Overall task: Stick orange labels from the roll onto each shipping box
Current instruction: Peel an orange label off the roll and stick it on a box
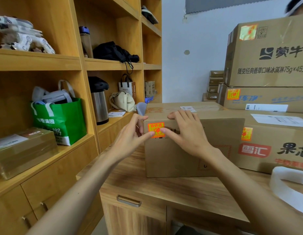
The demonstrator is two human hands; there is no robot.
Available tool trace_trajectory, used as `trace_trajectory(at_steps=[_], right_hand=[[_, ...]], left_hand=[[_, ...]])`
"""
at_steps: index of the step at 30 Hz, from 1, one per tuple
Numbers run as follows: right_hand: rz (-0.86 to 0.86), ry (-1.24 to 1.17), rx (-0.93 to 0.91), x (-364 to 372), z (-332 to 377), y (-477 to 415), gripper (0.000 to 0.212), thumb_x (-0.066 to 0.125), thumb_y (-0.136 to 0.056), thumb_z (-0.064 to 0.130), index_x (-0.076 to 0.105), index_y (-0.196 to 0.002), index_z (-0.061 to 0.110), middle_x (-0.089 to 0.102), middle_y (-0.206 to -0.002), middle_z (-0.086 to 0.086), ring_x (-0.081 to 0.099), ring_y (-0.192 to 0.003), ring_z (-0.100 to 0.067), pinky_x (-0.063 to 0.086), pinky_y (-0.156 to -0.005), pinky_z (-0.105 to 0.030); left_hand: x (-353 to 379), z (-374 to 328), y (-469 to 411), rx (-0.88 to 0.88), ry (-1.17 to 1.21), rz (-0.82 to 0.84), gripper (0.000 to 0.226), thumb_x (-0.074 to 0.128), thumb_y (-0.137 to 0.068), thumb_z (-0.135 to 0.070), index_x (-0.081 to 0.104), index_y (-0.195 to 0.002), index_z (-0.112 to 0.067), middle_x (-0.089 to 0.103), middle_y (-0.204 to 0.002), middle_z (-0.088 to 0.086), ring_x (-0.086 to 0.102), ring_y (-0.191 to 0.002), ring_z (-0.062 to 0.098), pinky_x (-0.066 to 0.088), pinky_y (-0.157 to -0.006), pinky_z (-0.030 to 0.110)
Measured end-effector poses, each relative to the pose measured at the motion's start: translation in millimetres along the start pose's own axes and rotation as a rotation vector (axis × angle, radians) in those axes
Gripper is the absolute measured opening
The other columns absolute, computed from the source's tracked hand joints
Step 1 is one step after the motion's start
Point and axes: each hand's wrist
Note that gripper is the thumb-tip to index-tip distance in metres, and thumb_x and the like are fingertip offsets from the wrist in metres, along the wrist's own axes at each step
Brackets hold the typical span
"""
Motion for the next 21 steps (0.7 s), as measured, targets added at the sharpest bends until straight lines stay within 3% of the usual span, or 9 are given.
trace_trajectory(at_steps=[5,8,13,21], right_hand=[[-0.014,-0.003,0.051,5,6,-4,0.05,0.041,-0.09,0.065,0.057,-0.107,0.021,0.058,-0.109,0.005,0.052,-0.103,-0.019,0.034,-0.091,-0.033],[0.002,-0.013,0.034,2,3,-1,0.051,0.046,-0.088,0.067,0.056,-0.108,0.022,0.057,-0.109,0.006,0.05,-0.104,-0.018,0.036,-0.093,-0.034],[0.053,0.034,-0.013,-2,1,0,0.056,0.058,-0.082,0.066,0.054,-0.115,0.021,0.056,-0.116,0.004,0.05,-0.109,-0.019,0.034,-0.095,-0.032],[0.051,-0.087,0.024,-9,17,0,0.057,0.045,-0.086,0.071,0.059,-0.122,0.03,0.054,-0.124,0.01,0.045,-0.119,-0.012,0.033,-0.103,-0.038]], left_hand=[[-2,1,-3,0.014,0.003,0.029,0.033,0.062,-0.096,-0.05,0.049,-0.124,-0.036,0.057,-0.088,-0.006,0.061,-0.084,0.018,0.056,-0.07,0.047],[-3,4,0,0.001,-0.012,0.042,0.047,0.069,-0.091,-0.049,0.045,-0.131,-0.037,0.057,-0.09,-0.007,0.062,-0.083,0.015,0.054,-0.076,0.045],[-1,4,4,0.018,-0.073,0.035,0.058,0.074,-0.088,-0.046,0.041,-0.135,-0.037,0.056,-0.092,-0.007,0.06,-0.079,0.015,0.053,-0.071,0.042],[-3,-10,21,0.031,-0.133,-0.044,0.045,0.058,-0.098,-0.048,0.044,-0.138,-0.034,0.057,-0.091,-0.012,0.06,-0.079,0.011,0.053,-0.071,0.036]])
Point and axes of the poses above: each hand's wrist, its own y-axis away from the middle knuckle, its own x-axis out of the palm, z = x × y
